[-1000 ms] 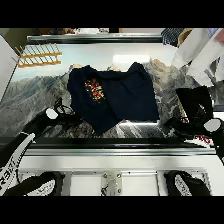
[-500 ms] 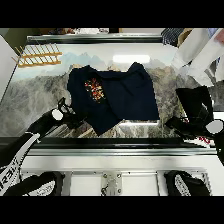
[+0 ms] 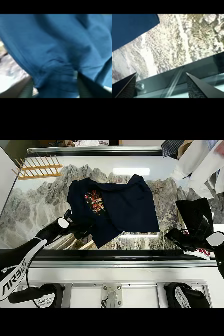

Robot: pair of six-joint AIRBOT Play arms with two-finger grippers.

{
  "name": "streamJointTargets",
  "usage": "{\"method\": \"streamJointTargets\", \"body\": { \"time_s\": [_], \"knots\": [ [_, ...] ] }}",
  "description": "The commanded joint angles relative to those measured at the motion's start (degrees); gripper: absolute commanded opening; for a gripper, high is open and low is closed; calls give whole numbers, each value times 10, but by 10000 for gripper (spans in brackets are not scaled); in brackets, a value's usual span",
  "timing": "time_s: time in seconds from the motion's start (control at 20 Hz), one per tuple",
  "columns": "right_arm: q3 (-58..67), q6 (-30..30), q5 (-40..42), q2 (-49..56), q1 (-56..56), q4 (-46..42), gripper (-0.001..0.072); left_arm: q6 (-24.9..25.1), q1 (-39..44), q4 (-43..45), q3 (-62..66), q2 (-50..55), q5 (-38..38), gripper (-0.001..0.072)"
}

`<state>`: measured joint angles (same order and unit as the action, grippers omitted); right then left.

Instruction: Fold the clothes and pants, and hang the long-sleeved shirts on hangers.

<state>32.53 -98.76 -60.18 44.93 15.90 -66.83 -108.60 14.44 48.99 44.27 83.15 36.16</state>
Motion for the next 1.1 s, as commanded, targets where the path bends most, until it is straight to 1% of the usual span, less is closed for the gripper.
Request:
{"method": "streamJointTargets", "body": {
  "time_s": [0.0,0.05,0.2,0.4,0.5,0.65,0.8,0.9,1.05],
  "knots": [
    [0,0,2,-4,1,1,652,8,17,0,53,44,33,101],
    [0,0,2,-6,2,0,652,8,12,21,69,46,49,8],
    [0,-1,2,-7,2,-6,652,10,-16,116,98,13,100,8],
    [0,-3,9,0,2,-10,651,18,-72,236,100,-79,153,8],
    [0,-25,19,14,1,-10,651,29,-98,268,100,-116,175,8],
    [0,-61,50,58,0,-8,650,53,-120,270,99,-149,191,8],
    [0,-80,102,124,-6,10,650,53,-123,270,100,-158,192,8],
    [0,-80,146,170,-31,43,649,53,-123,270,96,-158,191,8],
    [0,-80,236,234,-88,108,648,53,-123,270,96,-158,191,8]
  ]
}}
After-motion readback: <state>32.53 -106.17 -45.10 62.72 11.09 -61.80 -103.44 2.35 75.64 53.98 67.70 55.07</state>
